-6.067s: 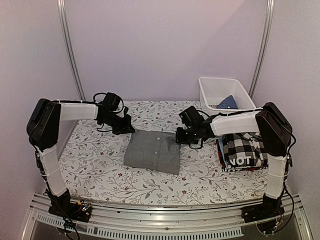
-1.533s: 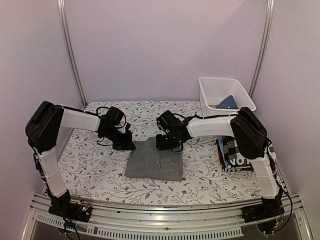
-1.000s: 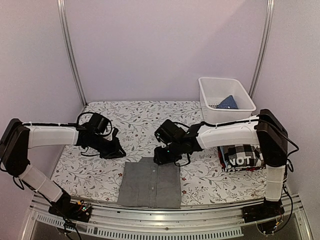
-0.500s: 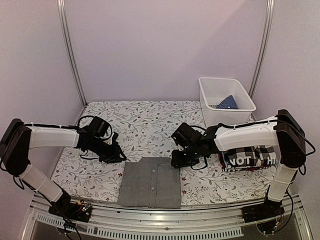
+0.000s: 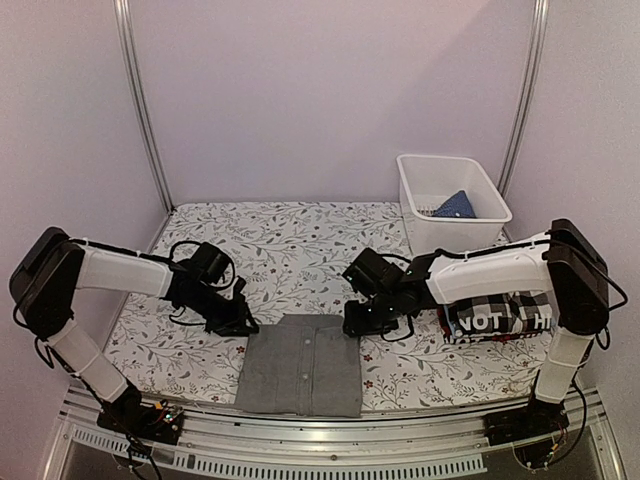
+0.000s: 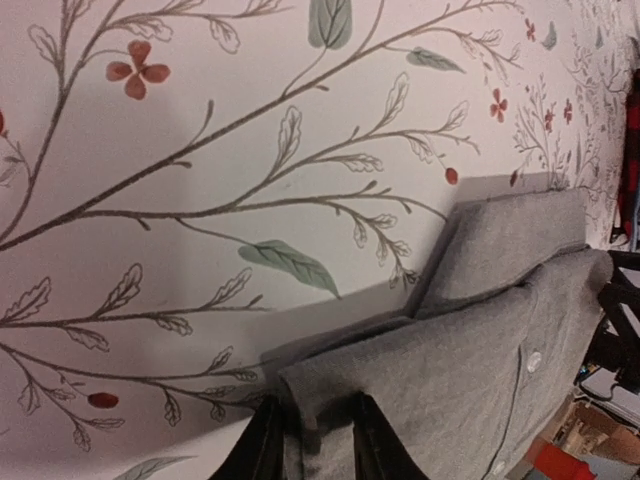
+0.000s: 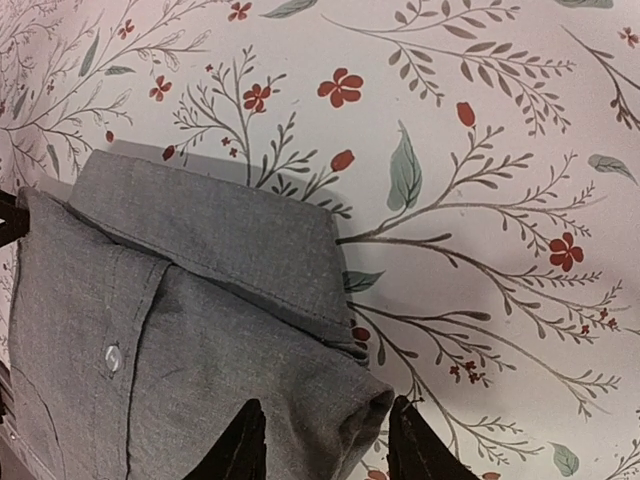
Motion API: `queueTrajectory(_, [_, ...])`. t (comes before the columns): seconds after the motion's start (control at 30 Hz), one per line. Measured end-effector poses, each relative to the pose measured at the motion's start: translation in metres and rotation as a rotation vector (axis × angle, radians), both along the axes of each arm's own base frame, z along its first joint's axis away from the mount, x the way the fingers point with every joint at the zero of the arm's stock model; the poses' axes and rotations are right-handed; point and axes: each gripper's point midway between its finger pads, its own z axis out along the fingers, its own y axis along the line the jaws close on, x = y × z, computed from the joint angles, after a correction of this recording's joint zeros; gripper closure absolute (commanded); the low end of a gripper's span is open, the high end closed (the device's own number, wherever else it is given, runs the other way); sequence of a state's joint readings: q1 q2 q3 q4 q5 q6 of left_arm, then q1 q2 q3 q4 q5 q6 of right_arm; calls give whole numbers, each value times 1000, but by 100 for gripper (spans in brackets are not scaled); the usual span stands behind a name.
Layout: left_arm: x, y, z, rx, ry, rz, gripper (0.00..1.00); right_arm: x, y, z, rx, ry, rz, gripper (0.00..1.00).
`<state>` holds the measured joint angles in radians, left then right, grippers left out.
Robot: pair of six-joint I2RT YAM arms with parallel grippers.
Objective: Fold and stack the long sleeve shirts
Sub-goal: Adjust the square-folded shirt at the center of the board.
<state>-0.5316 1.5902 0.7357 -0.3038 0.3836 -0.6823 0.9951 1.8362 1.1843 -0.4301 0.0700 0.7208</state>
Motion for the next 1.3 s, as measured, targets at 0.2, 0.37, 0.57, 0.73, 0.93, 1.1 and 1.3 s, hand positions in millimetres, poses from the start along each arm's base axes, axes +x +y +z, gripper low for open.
queueTrajectory(0.2, [1,-2,-1,-2,2,-1,96,-1,-6,-13,-25,15,-11,73])
queueTrajectory(0.37, [4,-5,3,-5,-9,-6,100,1,-6,-14,-28,11,-23,99])
queueTrajectory(0.57, [12,-8,23,-13,-52,-11,100,7,-9,-12,-38,-15,-41,100])
queueTrajectory(0.73, [30,-13,50,-23,-133,-17,100,18,-14,-2,-36,-55,-61,100])
queueTrajectory(0.93, [49,-8,52,-17,-157,-4,100,48,-21,7,9,-101,-114,100])
queueTrajectory(1.1, [75,-6,44,-10,-160,14,100,67,-22,15,44,-147,-129,100])
queueTrajectory(1.3, [91,-3,40,-17,-164,33,100,80,-19,25,69,-192,-141,100])
